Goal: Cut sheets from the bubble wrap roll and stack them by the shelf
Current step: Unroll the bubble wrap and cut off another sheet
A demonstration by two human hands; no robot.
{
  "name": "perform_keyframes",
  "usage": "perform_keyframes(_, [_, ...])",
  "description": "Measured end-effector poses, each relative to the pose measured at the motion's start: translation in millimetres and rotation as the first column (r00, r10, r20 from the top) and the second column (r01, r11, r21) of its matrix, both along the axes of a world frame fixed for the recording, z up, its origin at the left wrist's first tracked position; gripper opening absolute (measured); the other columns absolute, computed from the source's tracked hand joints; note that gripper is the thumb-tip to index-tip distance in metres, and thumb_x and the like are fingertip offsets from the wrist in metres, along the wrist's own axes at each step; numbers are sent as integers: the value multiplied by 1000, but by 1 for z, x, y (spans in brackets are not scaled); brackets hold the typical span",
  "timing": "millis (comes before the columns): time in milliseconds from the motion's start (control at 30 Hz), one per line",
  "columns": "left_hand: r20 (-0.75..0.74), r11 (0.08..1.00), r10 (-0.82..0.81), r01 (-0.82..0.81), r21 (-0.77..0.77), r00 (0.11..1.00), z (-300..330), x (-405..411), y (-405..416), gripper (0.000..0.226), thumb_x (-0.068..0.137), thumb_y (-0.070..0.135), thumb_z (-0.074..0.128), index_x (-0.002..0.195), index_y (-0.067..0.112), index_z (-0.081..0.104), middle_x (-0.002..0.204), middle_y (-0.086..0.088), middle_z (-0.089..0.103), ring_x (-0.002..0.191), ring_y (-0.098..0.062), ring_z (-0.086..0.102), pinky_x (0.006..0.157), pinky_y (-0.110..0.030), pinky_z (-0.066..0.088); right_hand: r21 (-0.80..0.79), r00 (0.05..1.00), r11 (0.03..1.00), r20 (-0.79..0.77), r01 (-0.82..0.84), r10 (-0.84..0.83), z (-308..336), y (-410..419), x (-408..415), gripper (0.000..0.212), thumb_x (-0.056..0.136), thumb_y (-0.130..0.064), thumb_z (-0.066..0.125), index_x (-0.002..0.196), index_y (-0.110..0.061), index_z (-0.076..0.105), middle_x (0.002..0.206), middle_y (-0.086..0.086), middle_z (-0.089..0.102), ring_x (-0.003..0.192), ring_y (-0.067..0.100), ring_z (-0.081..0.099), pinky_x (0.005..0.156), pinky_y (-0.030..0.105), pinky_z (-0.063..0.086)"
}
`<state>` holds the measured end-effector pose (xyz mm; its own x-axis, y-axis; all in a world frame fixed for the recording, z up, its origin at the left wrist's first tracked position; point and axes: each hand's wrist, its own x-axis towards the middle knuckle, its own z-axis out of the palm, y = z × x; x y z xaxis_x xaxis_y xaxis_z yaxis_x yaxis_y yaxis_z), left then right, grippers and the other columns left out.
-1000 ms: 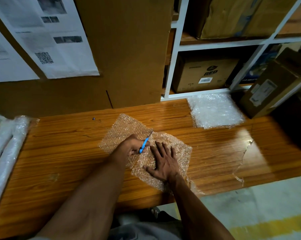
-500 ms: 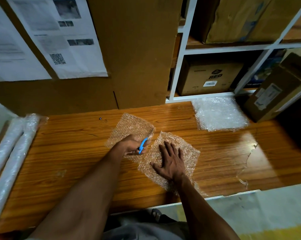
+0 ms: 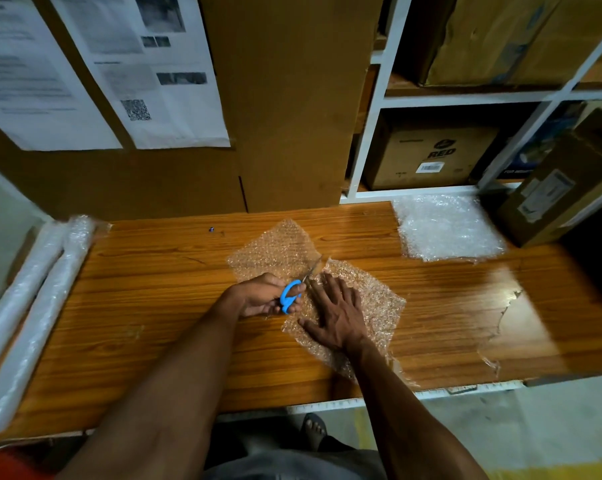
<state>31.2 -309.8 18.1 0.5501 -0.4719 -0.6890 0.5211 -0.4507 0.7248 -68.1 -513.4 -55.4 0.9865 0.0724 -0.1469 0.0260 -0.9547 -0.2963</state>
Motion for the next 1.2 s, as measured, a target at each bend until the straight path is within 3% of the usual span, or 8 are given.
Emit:
perform_keyframes(333, [-102, 999, 18, -15, 37, 995, -9, 1, 12, 52, 97, 49, 65, 122, 3, 68, 112, -11, 76, 90, -12, 72, 66, -23, 55, -94, 991, 996, -129, 6, -18, 0, 8, 22, 101, 91, -87, 20, 168, -25, -3, 176, -1, -5, 161, 32, -9, 125, 62, -7])
perform_keyframes(433, [124, 965, 178, -197, 171, 976, -13, 7, 18, 52, 84, 61, 74, 94, 10, 75, 85, -7, 76, 64, -10, 68, 57, -23, 45, -64, 995, 998, -100, -13, 6, 1, 7, 24, 97, 92, -85, 24, 166, -31, -9, 176, 2, -4, 161, 34, -6, 125, 63, -4])
perform_keyframes(533, [417, 829, 71, -286, 481, 906, -16, 18, 31, 65, 69, 74, 79, 76, 9, 75, 71, -7, 75, 60, -19, 66, 58, -26, 45, -46, 997, 999, -82, 10, -14, -3, 4, 25, 98, 92, -86, 24, 165, -32, -13, 176, 6, -2, 161, 36, -2, 124, 62, -1])
perform_keyframes(633, [528, 751, 36, -371, 546, 849, -19, 24, 40, 51, 73, 62, 85, 85, 15, 70, 82, -3, 72, 76, -21, 67, 55, -25, 45, -54, 995, 997, -79, 54, -58, -7, 0, 21, 102, 90, -90, 20, 166, -30, -13, 176, 5, -4, 161, 34, -3, 126, 61, -1])
perform_keyframes(800, [579, 729, -92, -341, 593, 810, -30, 28, 44, 57, 80, 53, 82, 120, 14, 71, 118, -8, 73, 105, -28, 68, 81, -31, 55, -63, 993, 996, -99, 65, -71, -3, -2, 19, 101, 92, -87, 21, 167, -25, -8, 175, 5, -8, 161, 32, -6, 127, 59, -1])
perform_keyframes(933, [564, 717, -212, -265, 644, 798, -25, 26, 31, 50, 94, 28, 70, 139, 8, 60, 140, -15, 62, 128, -31, 58, 101, -33, 48, -53, 993, 995, -81, 86, -90, -4, -1, 19, 100, 93, -85, 23, 168, -24, 0, 176, 5, -1, 162, 31, 0, 127, 57, 2])
perform_keyframes(1067, [637, 674, -145, -396, 624, 757, -24, 28, 32, 34, 92, 7, 68, 125, 14, 72, 125, -12, 70, 114, -31, 66, 94, -39, 58, -24, 994, 994, -29, 106, -107, -1, -3, 17, 97, 93, -82, 32, 167, -22, 11, 175, 3, 12, 160, 26, 11, 129, 54, 9])
perform_keyframes(1200, [727, 701, -36, -501, 507, 686, -23, 24, 33, 20, 93, 9, 66, 102, 22, 79, 107, -5, 76, 98, -28, 71, 82, -36, 61, -7, 982, 982, 43, 187, -186, -4, -10, 7, 95, 95, -82, 30, 165, -19, 19, 173, 4, 20, 157, 25, 20, 128, 51, 15])
